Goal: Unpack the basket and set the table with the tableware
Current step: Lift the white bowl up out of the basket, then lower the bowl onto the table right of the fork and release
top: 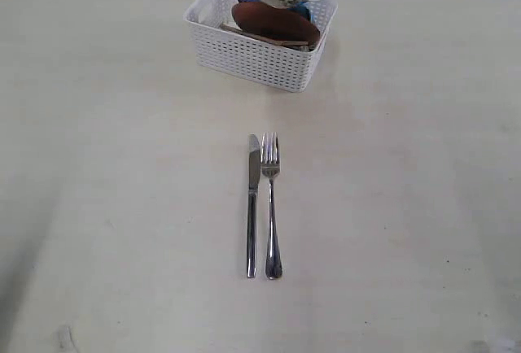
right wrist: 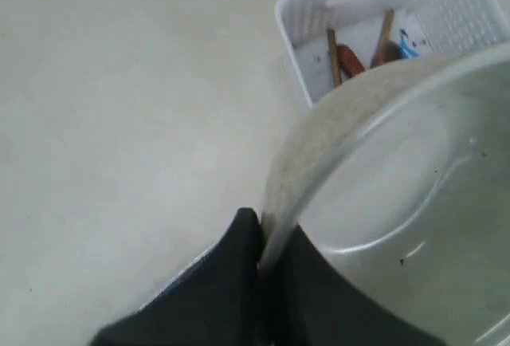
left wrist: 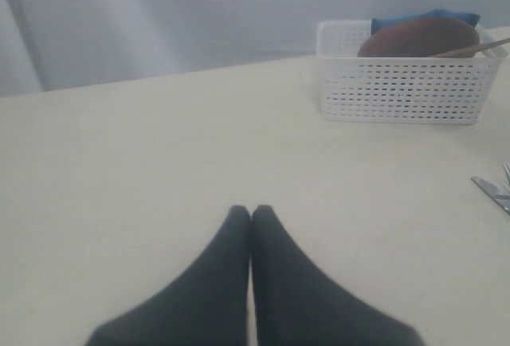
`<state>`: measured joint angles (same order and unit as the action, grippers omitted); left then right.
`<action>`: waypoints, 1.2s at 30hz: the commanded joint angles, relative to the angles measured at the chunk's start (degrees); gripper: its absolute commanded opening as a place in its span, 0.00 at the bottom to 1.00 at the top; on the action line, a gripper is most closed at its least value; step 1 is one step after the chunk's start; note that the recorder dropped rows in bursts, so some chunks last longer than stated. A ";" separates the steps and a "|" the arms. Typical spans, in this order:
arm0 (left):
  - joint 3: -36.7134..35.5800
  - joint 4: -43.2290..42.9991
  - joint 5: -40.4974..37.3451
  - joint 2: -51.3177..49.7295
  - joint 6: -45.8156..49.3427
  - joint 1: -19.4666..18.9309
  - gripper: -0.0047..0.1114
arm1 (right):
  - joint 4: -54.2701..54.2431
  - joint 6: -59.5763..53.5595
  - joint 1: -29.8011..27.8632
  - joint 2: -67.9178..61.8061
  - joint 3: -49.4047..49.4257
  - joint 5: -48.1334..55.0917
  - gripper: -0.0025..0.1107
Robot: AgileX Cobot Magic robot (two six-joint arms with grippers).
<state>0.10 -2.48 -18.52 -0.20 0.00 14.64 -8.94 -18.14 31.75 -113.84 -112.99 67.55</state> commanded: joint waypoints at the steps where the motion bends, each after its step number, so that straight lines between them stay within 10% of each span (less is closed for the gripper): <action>1: -0.10 -0.04 -0.05 0.20 0.00 0.36 0.04 | 3.76 2.03 -0.18 4.17 2.80 2.41 0.02; 15: -0.10 -0.04 -0.05 0.20 0.00 0.36 0.04 | 11.63 5.80 -0.18 21.26 36.78 0.18 0.02; 36: -0.10 -0.04 -0.05 0.20 0.00 0.36 0.04 | 4.99 2.33 1.78 21.61 59.61 -19.21 0.02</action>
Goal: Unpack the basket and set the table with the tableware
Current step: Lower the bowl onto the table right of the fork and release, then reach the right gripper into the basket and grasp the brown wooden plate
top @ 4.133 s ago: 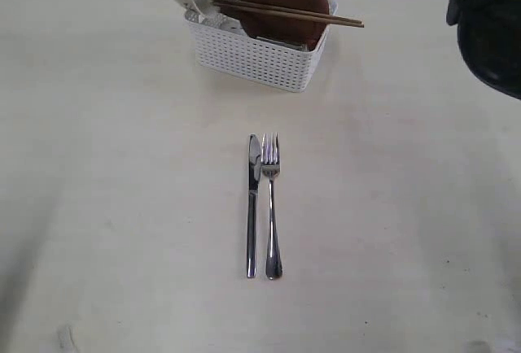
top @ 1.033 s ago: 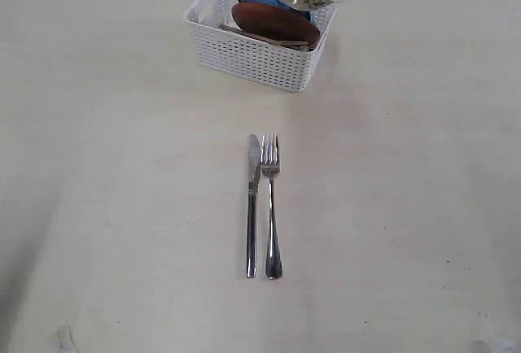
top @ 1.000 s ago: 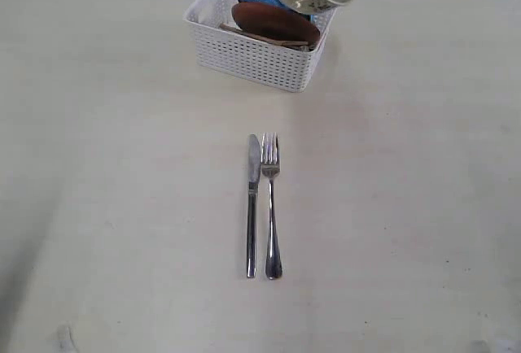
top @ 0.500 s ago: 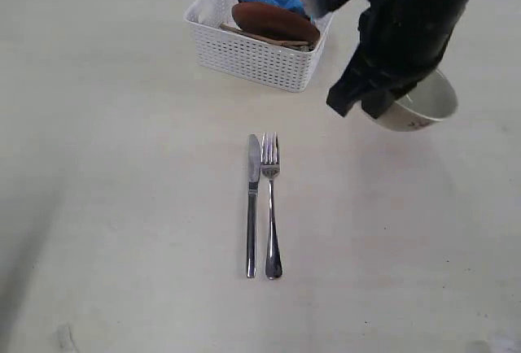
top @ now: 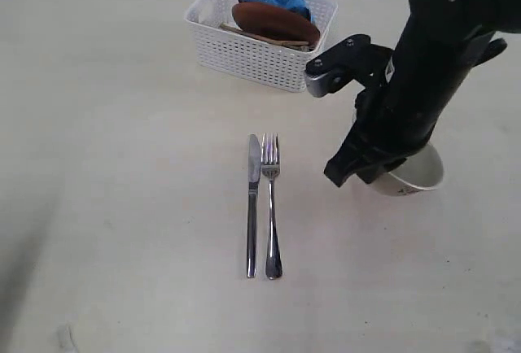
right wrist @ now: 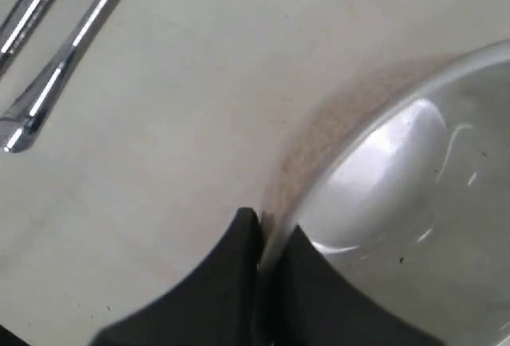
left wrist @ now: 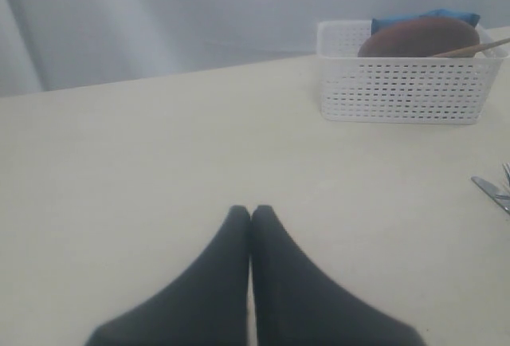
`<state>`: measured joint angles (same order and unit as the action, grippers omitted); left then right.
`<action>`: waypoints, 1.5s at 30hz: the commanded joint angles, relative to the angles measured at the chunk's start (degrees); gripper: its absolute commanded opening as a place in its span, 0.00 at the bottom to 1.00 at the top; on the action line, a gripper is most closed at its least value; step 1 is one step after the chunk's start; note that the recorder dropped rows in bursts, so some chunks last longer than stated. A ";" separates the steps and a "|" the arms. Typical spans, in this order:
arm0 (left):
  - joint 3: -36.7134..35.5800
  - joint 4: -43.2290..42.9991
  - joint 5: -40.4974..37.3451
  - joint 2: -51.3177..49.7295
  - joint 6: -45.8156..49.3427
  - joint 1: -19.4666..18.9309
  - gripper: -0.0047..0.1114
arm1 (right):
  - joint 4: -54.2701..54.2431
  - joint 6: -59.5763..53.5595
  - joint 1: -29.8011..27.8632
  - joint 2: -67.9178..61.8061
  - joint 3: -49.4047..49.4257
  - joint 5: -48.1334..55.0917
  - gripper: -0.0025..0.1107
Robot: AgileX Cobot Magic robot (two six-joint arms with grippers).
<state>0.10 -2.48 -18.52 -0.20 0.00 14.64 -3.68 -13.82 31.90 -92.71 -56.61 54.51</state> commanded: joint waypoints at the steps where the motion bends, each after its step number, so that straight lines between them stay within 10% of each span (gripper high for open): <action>1: -0.10 -0.04 -0.05 0.20 0.00 0.36 0.04 | 1.73 -2.00 3.19 0.48 4.67 -7.90 0.02; 13: -0.10 -0.04 -0.05 0.20 0.00 0.36 0.04 | 9.35 -4.40 7.15 -3.52 5.34 -12.66 0.02; 20: -0.10 -0.04 -0.05 0.20 0.00 0.36 0.04 | 9.11 -4.42 7.15 -4.25 5.34 -11.96 0.47; 31: -0.10 -0.04 -0.05 0.20 0.00 0.36 0.04 | 7.34 -4.13 7.15 -0.92 0.40 -4.38 0.47; 45: -0.10 -0.04 -0.05 0.20 0.00 0.36 0.04 | 2.58 7.10 -0.84 -6.33 -32.89 -2.83 0.44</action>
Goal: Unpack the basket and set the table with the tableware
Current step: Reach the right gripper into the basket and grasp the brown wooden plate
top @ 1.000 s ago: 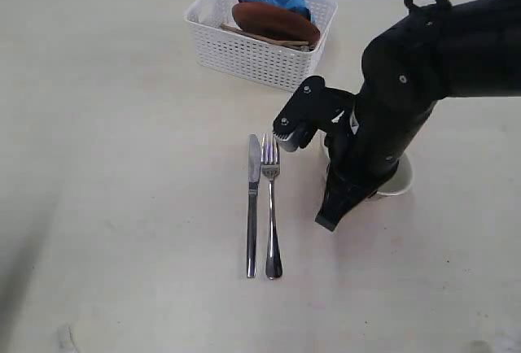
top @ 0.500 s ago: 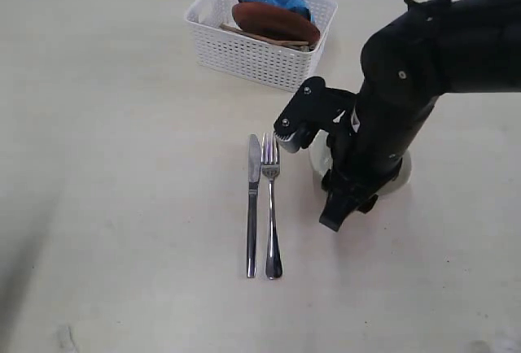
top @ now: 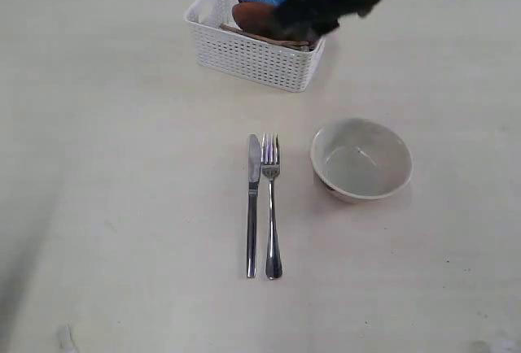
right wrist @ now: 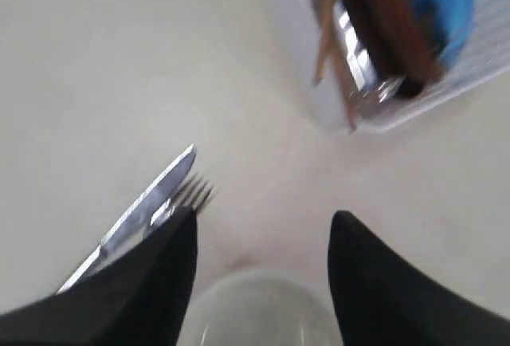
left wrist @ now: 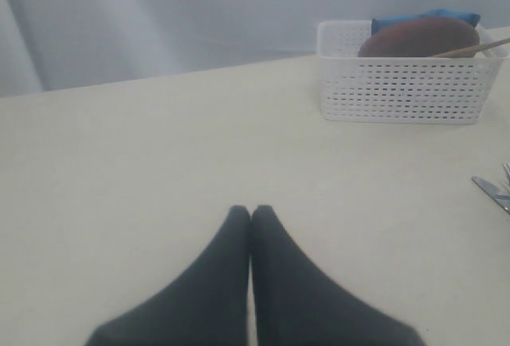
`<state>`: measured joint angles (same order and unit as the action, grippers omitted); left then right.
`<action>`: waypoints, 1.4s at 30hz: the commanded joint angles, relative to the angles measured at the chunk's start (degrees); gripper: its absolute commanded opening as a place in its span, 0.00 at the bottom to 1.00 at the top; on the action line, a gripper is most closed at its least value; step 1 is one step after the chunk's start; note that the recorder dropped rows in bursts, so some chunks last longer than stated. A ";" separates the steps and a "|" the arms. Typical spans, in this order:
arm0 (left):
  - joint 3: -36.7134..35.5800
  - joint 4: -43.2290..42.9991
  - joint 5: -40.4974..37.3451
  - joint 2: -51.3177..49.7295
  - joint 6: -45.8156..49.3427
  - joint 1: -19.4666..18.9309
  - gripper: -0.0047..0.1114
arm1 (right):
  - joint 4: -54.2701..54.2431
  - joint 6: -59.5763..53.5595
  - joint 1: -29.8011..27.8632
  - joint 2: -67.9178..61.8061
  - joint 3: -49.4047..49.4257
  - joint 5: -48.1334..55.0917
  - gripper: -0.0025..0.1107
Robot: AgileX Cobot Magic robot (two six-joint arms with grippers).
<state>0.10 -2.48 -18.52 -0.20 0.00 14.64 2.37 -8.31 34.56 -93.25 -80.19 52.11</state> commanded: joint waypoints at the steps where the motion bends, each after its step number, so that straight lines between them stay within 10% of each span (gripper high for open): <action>1: -0.10 -0.04 -0.05 0.20 0.00 0.36 0.04 | -4.23 1.04 -3.94 -7.45 -11.49 -0.34 0.44; 29: -0.10 -0.04 -0.05 0.20 0.00 0.36 0.04 | 0.56 -6.08 -3.81 -33.82 -30.33 -1.02 0.44; 36: -0.10 -0.04 -0.05 0.20 0.00 0.36 0.04 | 2.49 -6.83 -3.81 -33.59 -30.33 -1.02 0.29; 42: -0.10 -0.04 -0.05 0.20 0.00 0.36 0.04 | 3.45 -7.17 -3.81 -32.83 -30.33 -1.14 0.43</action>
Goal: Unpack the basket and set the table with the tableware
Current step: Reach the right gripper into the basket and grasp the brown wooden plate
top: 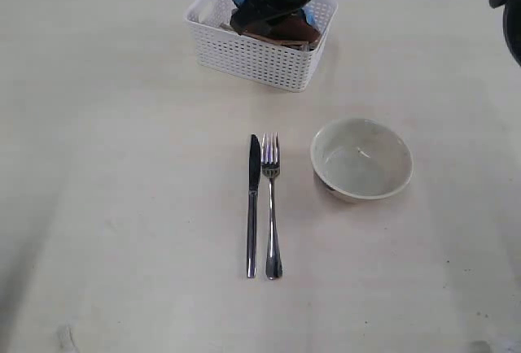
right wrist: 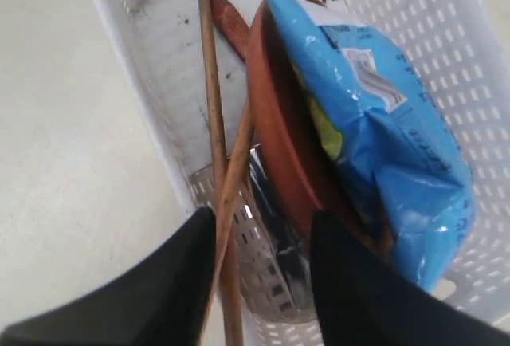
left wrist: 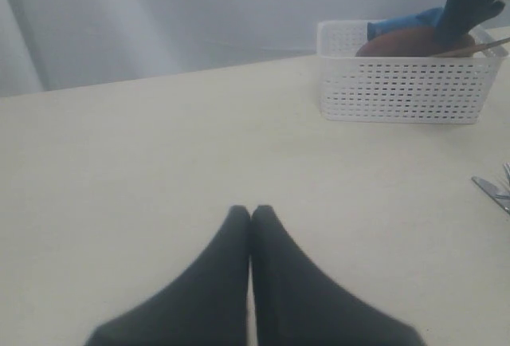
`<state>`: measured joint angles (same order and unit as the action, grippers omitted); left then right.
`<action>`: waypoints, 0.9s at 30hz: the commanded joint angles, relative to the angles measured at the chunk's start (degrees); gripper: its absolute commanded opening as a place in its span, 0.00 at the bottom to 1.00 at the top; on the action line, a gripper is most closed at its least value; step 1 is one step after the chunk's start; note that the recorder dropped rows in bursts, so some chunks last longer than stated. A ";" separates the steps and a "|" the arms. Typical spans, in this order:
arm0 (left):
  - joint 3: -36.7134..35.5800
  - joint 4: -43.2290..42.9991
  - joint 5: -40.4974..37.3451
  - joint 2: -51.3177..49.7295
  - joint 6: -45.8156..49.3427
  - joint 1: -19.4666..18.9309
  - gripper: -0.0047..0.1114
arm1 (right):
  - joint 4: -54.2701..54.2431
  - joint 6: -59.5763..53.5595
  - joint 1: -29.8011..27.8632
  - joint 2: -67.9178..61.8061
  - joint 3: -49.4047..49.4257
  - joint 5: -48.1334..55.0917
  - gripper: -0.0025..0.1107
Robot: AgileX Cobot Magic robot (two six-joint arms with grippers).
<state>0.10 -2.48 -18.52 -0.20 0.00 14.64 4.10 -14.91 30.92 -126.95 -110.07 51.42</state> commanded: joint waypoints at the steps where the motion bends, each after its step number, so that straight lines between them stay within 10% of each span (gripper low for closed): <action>1: -0.10 -0.04 -0.05 0.20 0.00 0.36 0.04 | 2.33 -0.57 -0.18 0.97 -0.45 -0.34 0.44; 24: -0.10 -0.04 -0.05 0.20 0.00 0.36 0.04 | 6.15 1.60 -0.18 -2.32 -0.45 -2.02 0.43; 27: -0.10 -0.04 -0.05 0.20 0.00 0.36 0.04 | 6.15 1.60 -0.18 -2.32 -0.45 -2.67 0.19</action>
<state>0.10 -2.48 -18.52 -0.20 0.00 14.64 10.79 -13.67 30.92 -129.12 -110.18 49.07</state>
